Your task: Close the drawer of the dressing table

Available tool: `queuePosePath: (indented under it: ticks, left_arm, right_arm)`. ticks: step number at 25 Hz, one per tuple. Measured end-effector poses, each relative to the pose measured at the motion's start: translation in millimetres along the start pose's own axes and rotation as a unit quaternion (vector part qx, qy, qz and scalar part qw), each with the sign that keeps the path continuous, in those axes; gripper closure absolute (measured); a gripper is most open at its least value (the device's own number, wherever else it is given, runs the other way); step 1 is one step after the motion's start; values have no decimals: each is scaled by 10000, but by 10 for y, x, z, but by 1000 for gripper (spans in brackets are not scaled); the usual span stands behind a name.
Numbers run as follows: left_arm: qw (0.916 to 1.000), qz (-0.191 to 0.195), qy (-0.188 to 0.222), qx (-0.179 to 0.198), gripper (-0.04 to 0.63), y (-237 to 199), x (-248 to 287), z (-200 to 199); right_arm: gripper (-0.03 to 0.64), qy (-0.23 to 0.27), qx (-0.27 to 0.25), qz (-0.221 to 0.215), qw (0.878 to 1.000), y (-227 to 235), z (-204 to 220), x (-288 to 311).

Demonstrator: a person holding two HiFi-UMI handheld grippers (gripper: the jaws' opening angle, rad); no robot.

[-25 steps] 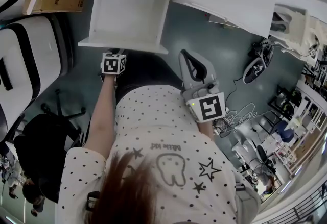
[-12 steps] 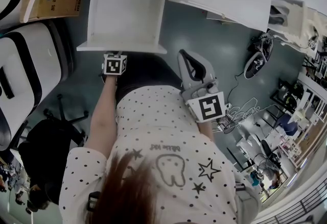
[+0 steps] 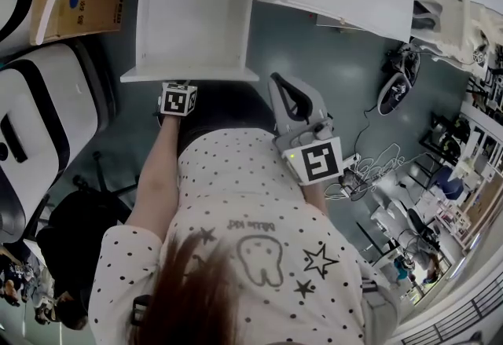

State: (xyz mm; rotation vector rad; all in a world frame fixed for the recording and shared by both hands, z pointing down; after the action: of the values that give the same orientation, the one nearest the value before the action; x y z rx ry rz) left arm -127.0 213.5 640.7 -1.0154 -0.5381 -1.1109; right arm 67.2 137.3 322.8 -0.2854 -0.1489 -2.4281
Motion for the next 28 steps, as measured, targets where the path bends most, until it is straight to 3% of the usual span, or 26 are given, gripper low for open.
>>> queuePosePath:
  ticks: [13, 28]
  left_arm:
    - [9983, 339, 1, 473, 500, -93, 95, -191]
    - [9997, 108, -23, 215, 502, -140, 162, -329]
  right_arm:
    - [618, 165, 36, 239, 9996, -56, -15, 121]
    - [618, 287, 184, 439, 9985, 151, 9, 34]
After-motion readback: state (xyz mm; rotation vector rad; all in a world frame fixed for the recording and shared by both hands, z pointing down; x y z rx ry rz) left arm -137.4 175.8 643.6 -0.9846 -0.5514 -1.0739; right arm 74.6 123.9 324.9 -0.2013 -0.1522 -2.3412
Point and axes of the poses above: the fingertips, and each gripper's own axes: x forward along the fingers, y to its right, z out of its underside, the point moved 8 cm from there along -x, backward along the fingers, and after that the axes turned 11 degrees about y, right-handed, at the moved point
